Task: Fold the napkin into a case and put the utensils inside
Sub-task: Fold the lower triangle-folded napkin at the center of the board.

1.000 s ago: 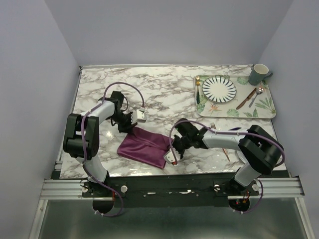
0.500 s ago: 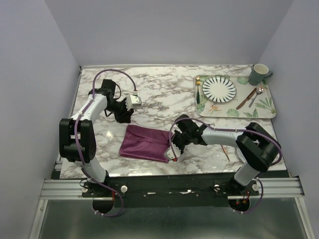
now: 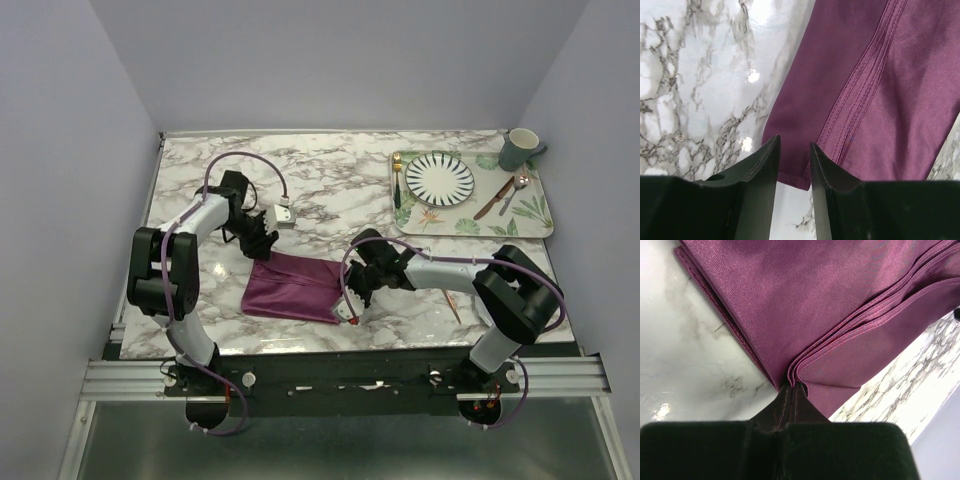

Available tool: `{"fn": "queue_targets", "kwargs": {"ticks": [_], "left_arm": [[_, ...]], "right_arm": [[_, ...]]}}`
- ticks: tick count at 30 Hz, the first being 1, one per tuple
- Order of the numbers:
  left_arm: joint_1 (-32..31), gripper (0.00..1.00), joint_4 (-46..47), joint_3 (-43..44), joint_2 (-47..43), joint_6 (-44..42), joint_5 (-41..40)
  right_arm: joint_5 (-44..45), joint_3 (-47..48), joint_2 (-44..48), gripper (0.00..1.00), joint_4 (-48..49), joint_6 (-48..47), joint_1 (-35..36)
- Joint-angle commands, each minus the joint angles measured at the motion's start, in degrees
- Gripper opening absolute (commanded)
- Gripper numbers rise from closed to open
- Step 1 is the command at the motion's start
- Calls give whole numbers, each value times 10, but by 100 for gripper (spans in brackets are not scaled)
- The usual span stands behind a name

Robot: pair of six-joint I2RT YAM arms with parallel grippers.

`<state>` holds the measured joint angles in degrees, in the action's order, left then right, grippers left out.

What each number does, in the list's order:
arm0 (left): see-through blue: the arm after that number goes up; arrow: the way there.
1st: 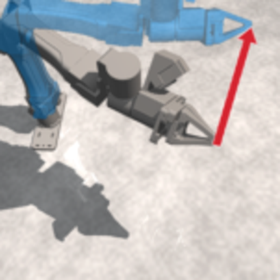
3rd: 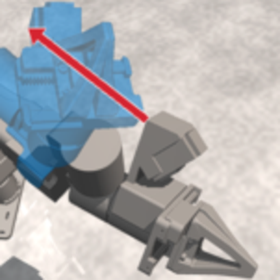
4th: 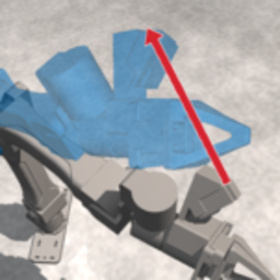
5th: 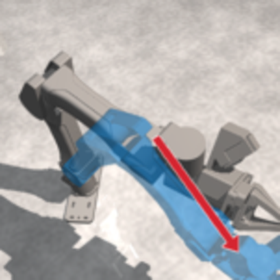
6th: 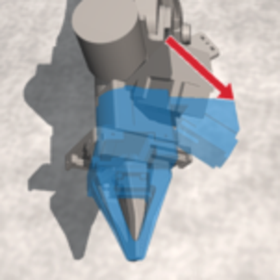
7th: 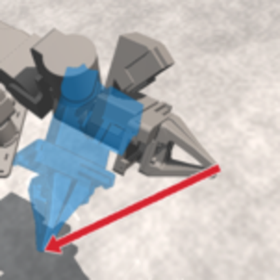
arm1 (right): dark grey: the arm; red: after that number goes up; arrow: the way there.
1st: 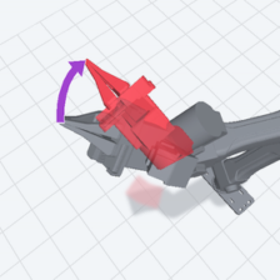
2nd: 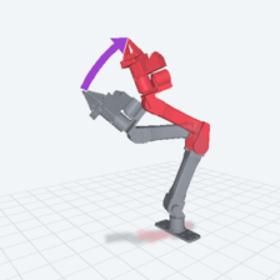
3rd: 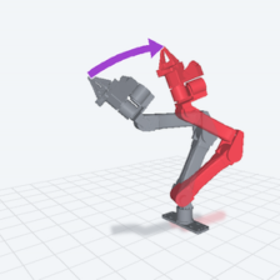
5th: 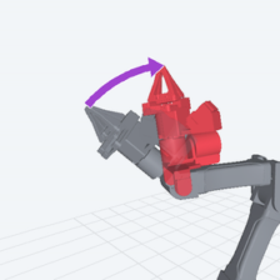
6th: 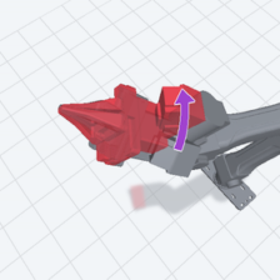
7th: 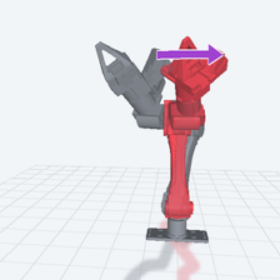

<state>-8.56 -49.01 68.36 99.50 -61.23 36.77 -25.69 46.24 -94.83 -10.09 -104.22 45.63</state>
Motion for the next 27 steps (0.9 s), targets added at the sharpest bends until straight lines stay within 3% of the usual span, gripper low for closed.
{"fn": "queue_targets", "kwargs": {"ticks": [1, 16, 22, 27], "left_arm": [[-8, 41, 8, -28, 14, 1, -37], [-14, 49, 4, -71, -14, -42, -67], [-14, 34, 5, -70, -7, -54, -79], [-16, 36, 4, -75, -7, -69, -86]], "right_arm": [[9, 2, 2, 1, -29, -13, -4], [7, -1, -1, 1, -29, -4, -4], [9, 1, 3, 1, -29, 6, -4], [5, 3, 3, 1, -30, 10, -4]]}}
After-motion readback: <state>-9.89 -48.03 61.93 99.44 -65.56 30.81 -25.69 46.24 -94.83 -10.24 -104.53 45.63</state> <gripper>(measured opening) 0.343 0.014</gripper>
